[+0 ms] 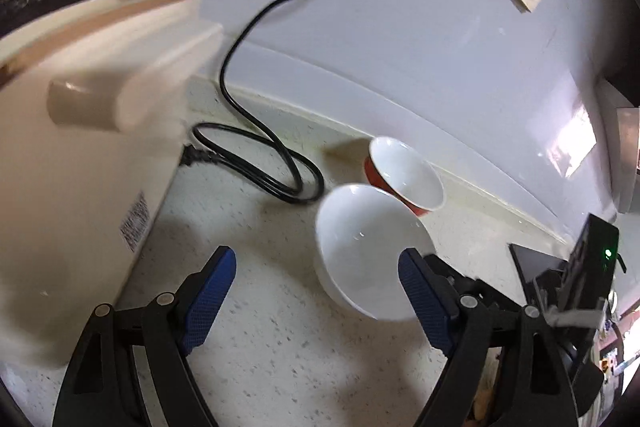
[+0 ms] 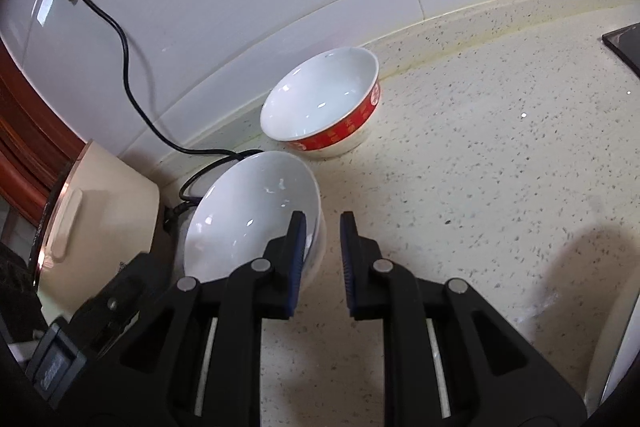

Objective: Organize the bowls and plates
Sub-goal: 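Grasp the plain white bowl rim with the right gripper while the left gripper approaches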

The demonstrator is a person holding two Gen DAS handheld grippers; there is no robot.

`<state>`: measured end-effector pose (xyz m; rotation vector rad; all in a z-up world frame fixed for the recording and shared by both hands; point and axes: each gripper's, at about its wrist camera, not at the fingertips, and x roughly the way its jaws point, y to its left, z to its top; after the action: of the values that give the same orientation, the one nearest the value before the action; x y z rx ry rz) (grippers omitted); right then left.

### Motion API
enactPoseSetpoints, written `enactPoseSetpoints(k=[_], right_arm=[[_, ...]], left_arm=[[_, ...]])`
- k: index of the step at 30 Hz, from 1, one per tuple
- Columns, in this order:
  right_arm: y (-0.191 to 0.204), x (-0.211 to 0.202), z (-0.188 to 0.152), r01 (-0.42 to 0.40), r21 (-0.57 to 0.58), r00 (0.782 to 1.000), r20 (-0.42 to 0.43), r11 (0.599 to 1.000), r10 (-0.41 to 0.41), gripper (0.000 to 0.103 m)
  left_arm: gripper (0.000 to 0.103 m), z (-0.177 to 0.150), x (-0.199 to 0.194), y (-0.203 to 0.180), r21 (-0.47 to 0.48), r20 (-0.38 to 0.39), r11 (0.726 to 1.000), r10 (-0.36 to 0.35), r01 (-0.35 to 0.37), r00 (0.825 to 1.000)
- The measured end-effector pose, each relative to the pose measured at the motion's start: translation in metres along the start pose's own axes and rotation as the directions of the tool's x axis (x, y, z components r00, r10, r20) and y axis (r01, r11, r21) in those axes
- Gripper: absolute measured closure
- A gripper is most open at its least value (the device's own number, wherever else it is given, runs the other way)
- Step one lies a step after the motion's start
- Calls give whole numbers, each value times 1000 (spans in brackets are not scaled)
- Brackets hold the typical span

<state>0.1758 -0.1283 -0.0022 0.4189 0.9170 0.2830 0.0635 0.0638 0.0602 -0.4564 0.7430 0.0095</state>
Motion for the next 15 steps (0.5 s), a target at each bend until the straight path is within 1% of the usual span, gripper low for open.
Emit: enactPoseSetpoints(k=[3, 5, 7, 10, 12, 15], right_arm=[[1, -4, -3, -24, 1, 1000, -9, 1000, 24, 83], [7, 0, -8, -27, -15, 1000, -15, 1000, 26, 77], [9, 4, -12, -21, -20, 1000, -12, 1000, 21, 76], [12, 3, -14, -1, -54, 1000, -12, 999, 0, 78], [19, 0, -17, 20, -103, 999, -35, 995, -23, 80], [20, -9, -22, 0, -132, 998, -60, 991, -8, 82]], left_arm=[[19, -2, 12, 6, -19, -4, 1000, 13, -13, 1000], [19, -4, 21, 9, -22, -18, 1000, 18, -19, 1000], [19, -7, 31, 11, -26, -16, 1000, 14, -14, 1000], [19, -10, 38, 13, -40, -18, 999, 24, -25, 1000], [19, -10, 37, 14, -39, -24, 999, 21, -22, 999], [19, -9, 37, 13, -41, -47, 999, 19, -21, 999]])
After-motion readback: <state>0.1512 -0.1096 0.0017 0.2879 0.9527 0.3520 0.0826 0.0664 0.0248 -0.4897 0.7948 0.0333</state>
